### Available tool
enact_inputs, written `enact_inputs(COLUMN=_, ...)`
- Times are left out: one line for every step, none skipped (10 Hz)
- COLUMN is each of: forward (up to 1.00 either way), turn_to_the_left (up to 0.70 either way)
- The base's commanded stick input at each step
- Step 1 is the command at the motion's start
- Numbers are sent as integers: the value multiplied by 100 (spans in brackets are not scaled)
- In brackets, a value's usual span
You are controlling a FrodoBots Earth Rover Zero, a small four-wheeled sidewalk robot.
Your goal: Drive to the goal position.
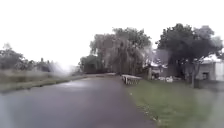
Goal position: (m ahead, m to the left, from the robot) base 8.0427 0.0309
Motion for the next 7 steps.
enact_inputs(forward=85, turn_to_the_left=0)
enact_inputs(forward=85, turn_to_the_left=0)
enact_inputs(forward=85, turn_to_the_left=0)
enact_inputs(forward=85, turn_to_the_left=0)
enact_inputs(forward=85, turn_to_the_left=0)
enact_inputs(forward=85, turn_to_the_left=0)
enact_inputs(forward=85, turn_to_the_left=0)
